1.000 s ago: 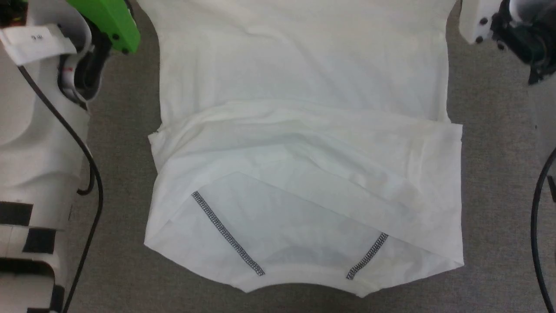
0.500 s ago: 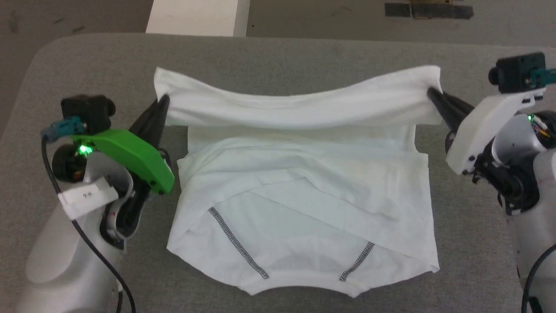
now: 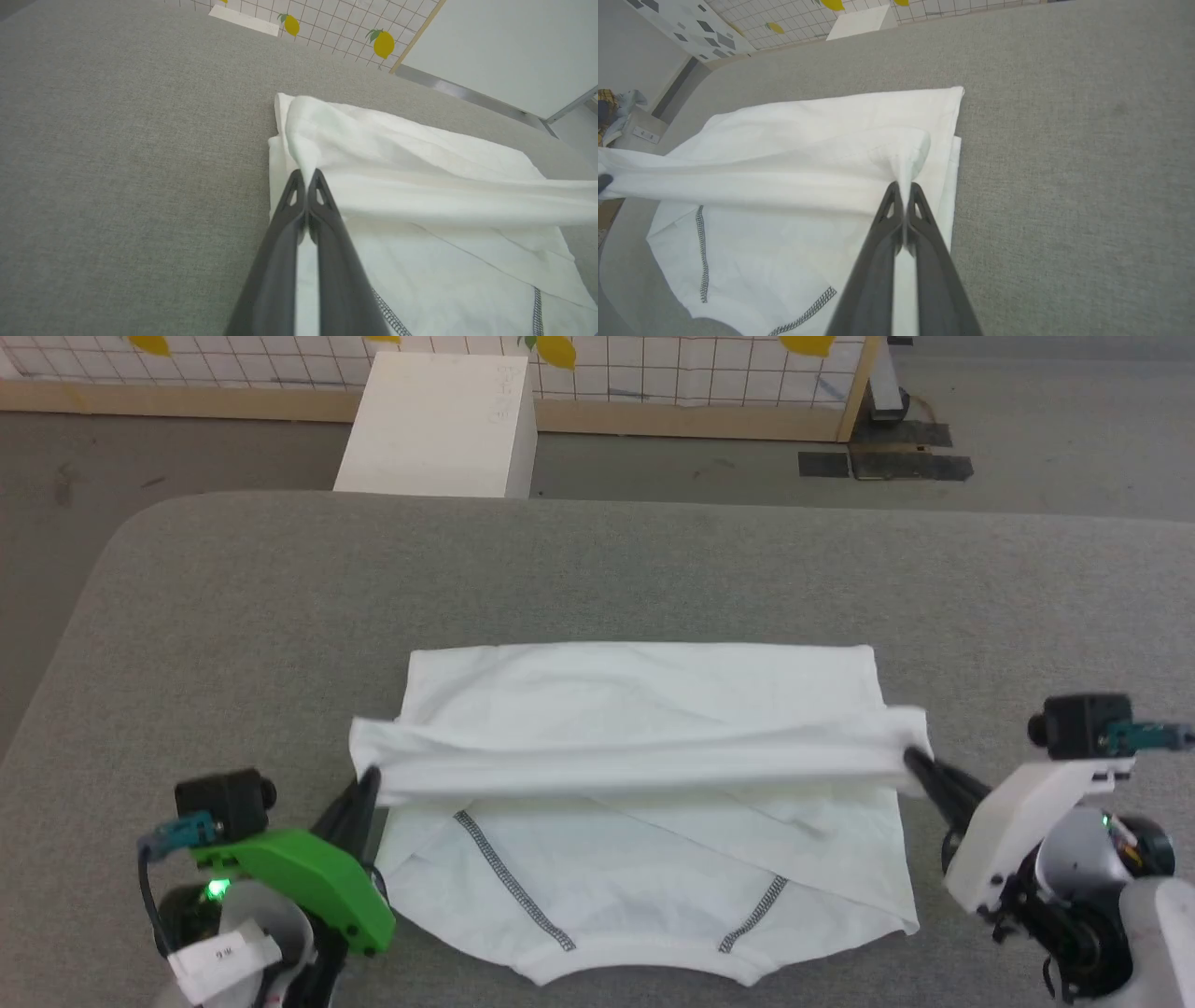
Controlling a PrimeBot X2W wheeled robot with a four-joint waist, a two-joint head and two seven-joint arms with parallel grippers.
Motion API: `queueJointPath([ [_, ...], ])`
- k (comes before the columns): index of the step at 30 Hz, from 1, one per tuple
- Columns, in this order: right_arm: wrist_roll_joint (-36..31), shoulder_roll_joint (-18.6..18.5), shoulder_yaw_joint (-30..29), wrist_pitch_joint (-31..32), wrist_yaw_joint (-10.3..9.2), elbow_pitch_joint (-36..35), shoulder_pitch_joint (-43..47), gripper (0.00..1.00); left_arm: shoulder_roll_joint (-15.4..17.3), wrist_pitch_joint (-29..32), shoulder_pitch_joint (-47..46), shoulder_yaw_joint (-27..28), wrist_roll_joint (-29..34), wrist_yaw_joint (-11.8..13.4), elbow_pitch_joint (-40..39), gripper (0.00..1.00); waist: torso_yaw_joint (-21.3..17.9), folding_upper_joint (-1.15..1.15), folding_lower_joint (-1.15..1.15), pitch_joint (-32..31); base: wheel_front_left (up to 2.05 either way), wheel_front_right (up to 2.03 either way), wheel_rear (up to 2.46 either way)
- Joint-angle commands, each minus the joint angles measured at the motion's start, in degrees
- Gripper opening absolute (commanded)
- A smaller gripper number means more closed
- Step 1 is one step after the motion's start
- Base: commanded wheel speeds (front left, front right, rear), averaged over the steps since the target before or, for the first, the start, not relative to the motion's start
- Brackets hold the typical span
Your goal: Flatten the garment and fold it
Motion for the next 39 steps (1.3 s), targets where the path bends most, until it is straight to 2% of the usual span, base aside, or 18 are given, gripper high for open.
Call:
queueJointPath([
  [1,-0.3,0.5,-0.4,0.4,-0.09,-0.1,1.7,0.00,-0.4,-0.3,1.7,0.2,-0.5,0.6,0.2,0.00,-0.3,0.00,0.01,-0.2,0.00,0.00,0.00],
  [5,-1.5,1.5,-0.8,0.5,-0.09,1.8,5.9,0.00,-1.1,-0.6,5.7,0.9,-2.3,1.9,2.7,0.00,-1.0,0.00,0.01,-0.2,0.00,0.00,0.00],
  [13,-2.3,1.3,-1.1,0.1,-0.09,3.4,7.4,0.00,-0.2,0.5,8.8,2.0,-3.4,3.8,5.4,0.00,-1.2,0.00,0.01,0.0,0.00,0.00,0.00],
  [20,-1.9,0.5,0.8,4.5,-0.09,3.9,9.3,0.00,0.0,2.9,9.4,0.9,-3.2,5.5,5.9,0.00,-0.9,0.00,0.01,-0.3,0.00,0.00,0.00],
  [21,-1.9,0.3,0.9,5.2,-0.09,3.8,9.4,0.00,0.0,3.1,9.3,0.9,-3.2,5.7,5.8,0.24,-0.8,0.00,0.01,-0.3,0.00,0.00,0.00],
  [22,-1.8,0.2,1.0,6.0,-0.09,3.7,9.6,0.00,0.0,3.6,9.4,0.9,-3.3,6.1,6.0,0.68,-0.8,0.00,0.01,-0.5,0.00,0.00,0.00],
  [23,-1.7,0.1,1.2,6.5,-0.09,3.5,9.8,0.67,0.2,3.9,9.4,0.8,-3.3,6.3,5.9,1.00,-0.8,0.00,0.01,-0.5,0.00,0.00,0.00],
  [24,-1.7,-0.1,1.3,7.4,-0.09,3.3,10.0,1.00,0.4,4.2,9.4,1.0,-3.3,6.6,5.7,1.00,-0.8,0.00,0.01,-0.6,0.00,0.00,0.00],
  [29,-1.0,-0.9,0.4,9.6,-0.09,0.8,11.0,1.00,1.6,7.3,10.4,1.8,-4.4,8.8,4.5,1.00,-0.7,0.00,0.01,-1.5,0.00,0.00,0.00],
  [32,0.4,-1.8,-1.2,11.3,-0.09,-2.3,12.0,1.00,2.9,8.9,11.7,3.3,-5.3,11.0,2.2,1.00,-0.5,0.00,0.01,-2.2,0.00,0.00,0.00],
  [35,2.5,-1.7,-4.2,12.8,-0.09,-5.9,12.2,1.00,3.8,7.7,12.3,5.7,-5.6,12.0,-1.1,1.00,-0.3,0.00,0.01,-2.4,0.00,0.00,0.00],
  [39,3.6,-1.9,-9.9,14.7,-0.09,-11.1,10.1,1.00,4.9,2.8,11.4,9.1,-4.4,12.0,-5.9,1.00,0.2,0.00,0.01,-2.2,0.00,0.00,0.00],
])
